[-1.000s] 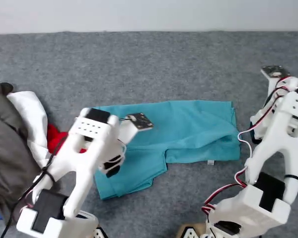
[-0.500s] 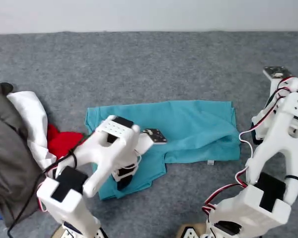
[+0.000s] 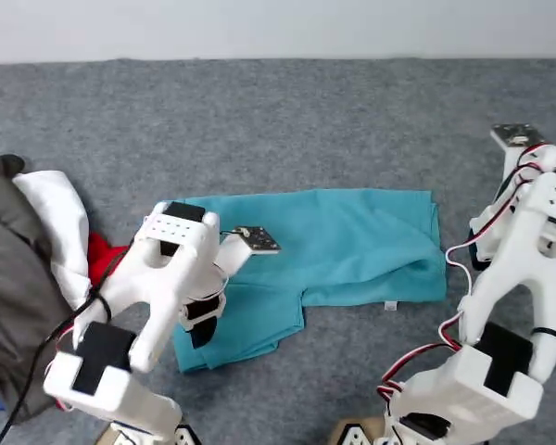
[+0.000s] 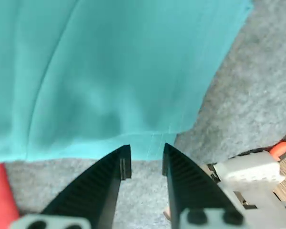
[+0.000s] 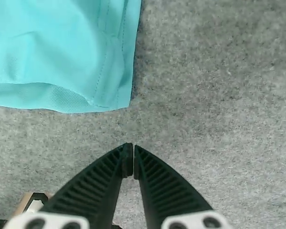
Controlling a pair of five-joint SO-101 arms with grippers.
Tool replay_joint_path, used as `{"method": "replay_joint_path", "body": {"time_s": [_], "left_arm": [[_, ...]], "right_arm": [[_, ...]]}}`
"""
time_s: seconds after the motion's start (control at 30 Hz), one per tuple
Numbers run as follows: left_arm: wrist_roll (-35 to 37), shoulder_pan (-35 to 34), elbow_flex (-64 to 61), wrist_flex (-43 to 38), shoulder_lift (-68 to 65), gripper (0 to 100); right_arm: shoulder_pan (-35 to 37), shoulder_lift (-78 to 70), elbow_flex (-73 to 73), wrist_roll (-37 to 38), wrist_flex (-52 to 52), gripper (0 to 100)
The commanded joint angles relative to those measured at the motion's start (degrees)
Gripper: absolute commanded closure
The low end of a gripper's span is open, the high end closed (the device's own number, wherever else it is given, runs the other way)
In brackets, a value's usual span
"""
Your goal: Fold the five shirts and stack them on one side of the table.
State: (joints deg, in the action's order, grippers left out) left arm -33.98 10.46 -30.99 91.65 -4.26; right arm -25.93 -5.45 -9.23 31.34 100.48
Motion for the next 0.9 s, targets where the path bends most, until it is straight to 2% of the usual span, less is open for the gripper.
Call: {"method": "replay_joint_path", "body": {"time_s": [0.0, 0.2, 0.43, 0.63, 0.87], "left_arm": [[-0.35, 0.09, 0.66, 2.37, 5.01, 88], [2.73, 0.62, 0.40, 2.20, 9.67, 88], [3.25, 7.21, 0.22, 2.11, 6.95, 87], [7.21, 13.10, 0.31, 0.70, 1.93, 81], [8.18, 13.36, 0.31, -2.46, -5.71, 81]], "right_arm": [[0.84, 3.56, -0.53, -0.44, 2.33, 99.0], [4.09, 3.56, -0.53, -0.79, 2.33, 99.0], [8.40, 3.47, -0.53, -0.88, 2.33, 99.0], [7.52, 3.56, -0.53, -0.88, 2.42, 99.0], [3.30, 3.56, -0.62, -0.44, 2.42, 99.0]]}}
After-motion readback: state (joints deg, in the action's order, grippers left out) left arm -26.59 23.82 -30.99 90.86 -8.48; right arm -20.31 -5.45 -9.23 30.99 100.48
